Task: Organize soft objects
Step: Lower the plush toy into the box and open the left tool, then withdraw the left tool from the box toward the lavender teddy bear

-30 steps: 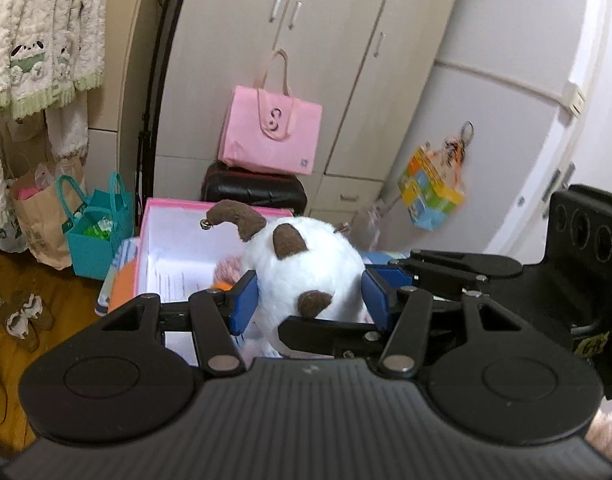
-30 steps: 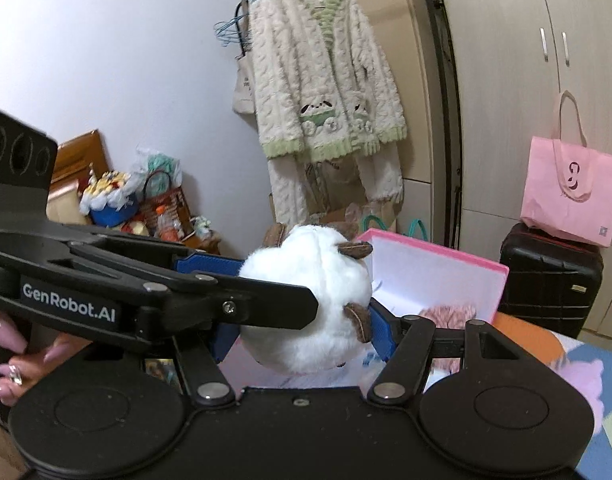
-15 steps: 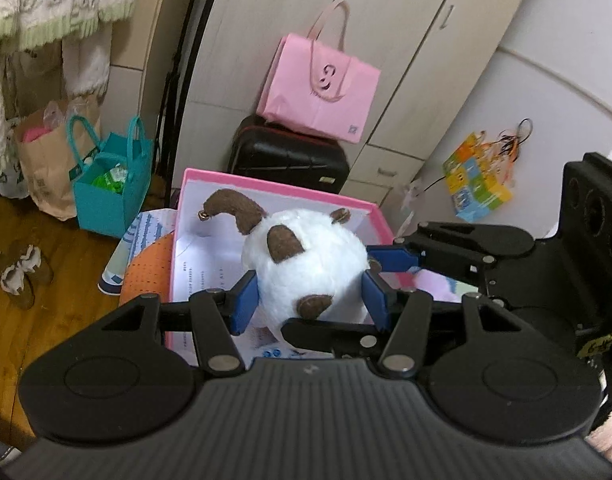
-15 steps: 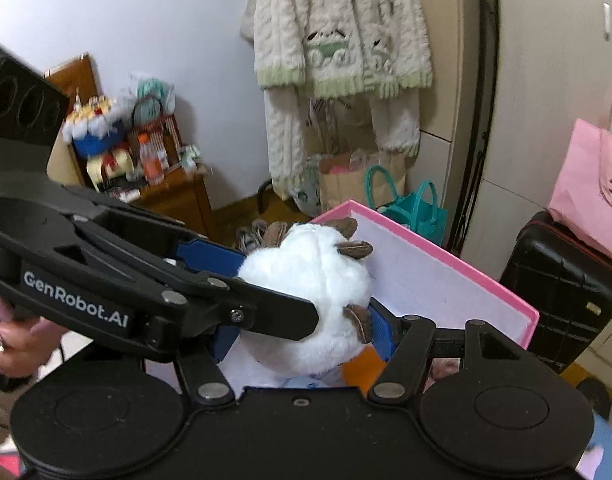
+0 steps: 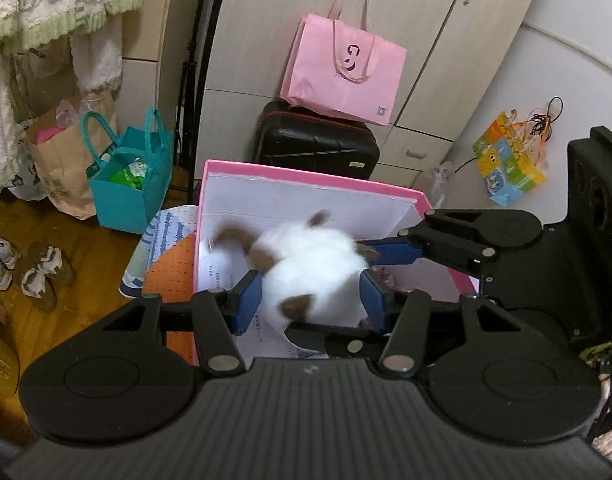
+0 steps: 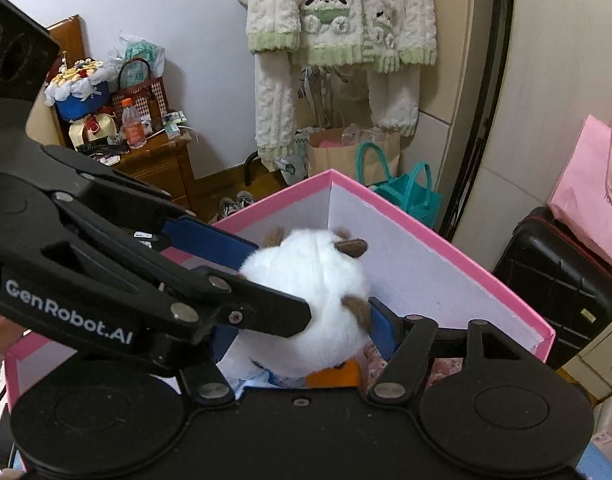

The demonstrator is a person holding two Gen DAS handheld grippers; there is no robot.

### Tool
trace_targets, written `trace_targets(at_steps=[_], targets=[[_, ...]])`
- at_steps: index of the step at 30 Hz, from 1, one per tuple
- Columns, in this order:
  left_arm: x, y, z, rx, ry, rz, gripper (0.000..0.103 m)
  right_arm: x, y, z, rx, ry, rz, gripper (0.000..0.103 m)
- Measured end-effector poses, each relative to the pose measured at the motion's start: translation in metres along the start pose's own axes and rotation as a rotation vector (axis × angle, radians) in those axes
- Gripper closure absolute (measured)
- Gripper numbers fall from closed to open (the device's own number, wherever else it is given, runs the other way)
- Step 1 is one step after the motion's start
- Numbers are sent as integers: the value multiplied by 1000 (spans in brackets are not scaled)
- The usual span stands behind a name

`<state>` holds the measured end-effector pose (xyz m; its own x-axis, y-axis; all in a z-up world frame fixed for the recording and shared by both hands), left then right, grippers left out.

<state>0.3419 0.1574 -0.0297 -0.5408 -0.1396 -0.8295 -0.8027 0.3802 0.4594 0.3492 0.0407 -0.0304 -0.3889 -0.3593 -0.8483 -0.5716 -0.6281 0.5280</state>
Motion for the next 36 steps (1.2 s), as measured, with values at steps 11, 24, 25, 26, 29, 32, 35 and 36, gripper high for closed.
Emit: trace_targets(at_steps=[11,24,25,26,29,32,35,36], targets=[[2,50,-18,10,-81,-85,47,12,27,16,38,29,-12,30],[22,120,-61,14,-210,-92,46,30,122,38,68,-16,-121,30],[23,124,-66,22,-214,-90,46,31,130,38,71,-17,-128,30],[24,128,-69,28,-217,-88,46,31,137,39,76,-16,-136,30],[26,143,-85,52,-243,-88,46,31,157,42,78,-24,-157,30],[30,157,-102,69,-272,-95,46,34,181,44,88,-23,-178,30],[35,173,-118,80,-294,-119,46,37,206,46,113,-9,-201,30],[38,178,-125,89,-300,-127,46,38,213,46,121,-6,-208,30]])
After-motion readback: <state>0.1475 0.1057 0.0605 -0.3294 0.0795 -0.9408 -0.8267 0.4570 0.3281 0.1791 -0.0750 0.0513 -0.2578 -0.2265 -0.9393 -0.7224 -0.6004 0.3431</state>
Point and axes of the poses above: each gripper's, at about its wrist camera, not at the fingertips, and y roughly against the way its jaws point, z to its left, x to its underside, the point moved 4 cm from there along -y, roughly the way its jaws point, and after that the axes turned 15 degrees about -z, right-handed, at the moved point
